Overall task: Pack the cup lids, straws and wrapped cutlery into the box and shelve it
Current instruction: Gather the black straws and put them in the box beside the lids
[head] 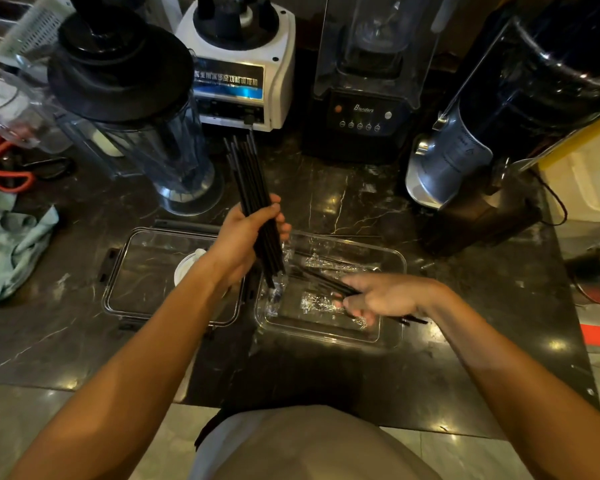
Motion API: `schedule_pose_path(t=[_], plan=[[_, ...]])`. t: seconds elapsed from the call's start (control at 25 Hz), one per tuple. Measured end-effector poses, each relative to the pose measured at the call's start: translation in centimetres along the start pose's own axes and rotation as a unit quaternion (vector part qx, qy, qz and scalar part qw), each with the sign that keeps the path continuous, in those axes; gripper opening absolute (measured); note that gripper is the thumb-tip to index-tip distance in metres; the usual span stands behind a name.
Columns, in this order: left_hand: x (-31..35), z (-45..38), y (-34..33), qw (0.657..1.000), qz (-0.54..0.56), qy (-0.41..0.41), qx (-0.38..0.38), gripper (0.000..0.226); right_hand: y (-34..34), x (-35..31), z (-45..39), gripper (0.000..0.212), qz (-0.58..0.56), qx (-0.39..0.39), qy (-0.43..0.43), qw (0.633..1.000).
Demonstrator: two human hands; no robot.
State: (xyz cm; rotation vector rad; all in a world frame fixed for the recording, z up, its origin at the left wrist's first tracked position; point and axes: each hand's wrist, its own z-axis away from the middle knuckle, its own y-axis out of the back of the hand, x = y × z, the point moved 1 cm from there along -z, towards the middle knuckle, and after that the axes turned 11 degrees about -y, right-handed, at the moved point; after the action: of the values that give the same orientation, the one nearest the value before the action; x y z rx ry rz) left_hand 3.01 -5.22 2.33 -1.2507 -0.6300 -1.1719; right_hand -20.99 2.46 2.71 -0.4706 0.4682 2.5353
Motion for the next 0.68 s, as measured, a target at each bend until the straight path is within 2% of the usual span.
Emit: schedule_pose_path(t=[0.04, 0.12, 0.2, 0.28, 0.48, 0.68], plan=[[0.4, 0.1, 0.4, 1.000, 0.009, -0.008, 0.012, 0.016, 0.2, 0.2, -0.3, 0.002, -0.018, 0.030, 0.007, 0.999], [0.9, 0.1, 1.5, 0.999, 0.026, -0.022, 0.034, 0.014, 0.4, 0.1, -1.5, 0.014, -0.042, 0.134, 0.012, 0.990], [0.9, 0.2, 2.3, 0.998, 0.033, -0.025, 0.053, 0.014, 0.3, -0.4, -2.9, 0.016, 0.026, 0.274, -0.014, 0.961], [0.4, 0.6, 2.6, 0.998, 0.031, -0.020, 0.051, 0.014, -0.5, -0.8, -4.5, 0.013, 0.125, 0.356, -0.058, 0.924], [-0.8, 1.8, 2.2, 0.999, 0.021, 0.007, 0.037, 0.016, -2.4, -1.3, -6.3, 0.022, 0.137, 0.376, -0.098, 0.911], [-1.6, 2.3, 2.1, 0.999, 0.032, 0.025, 0.022, 0.014, -3.1, -1.3, -5.7, 0.013, 0.140, 0.406, -0.067, 0.900]])
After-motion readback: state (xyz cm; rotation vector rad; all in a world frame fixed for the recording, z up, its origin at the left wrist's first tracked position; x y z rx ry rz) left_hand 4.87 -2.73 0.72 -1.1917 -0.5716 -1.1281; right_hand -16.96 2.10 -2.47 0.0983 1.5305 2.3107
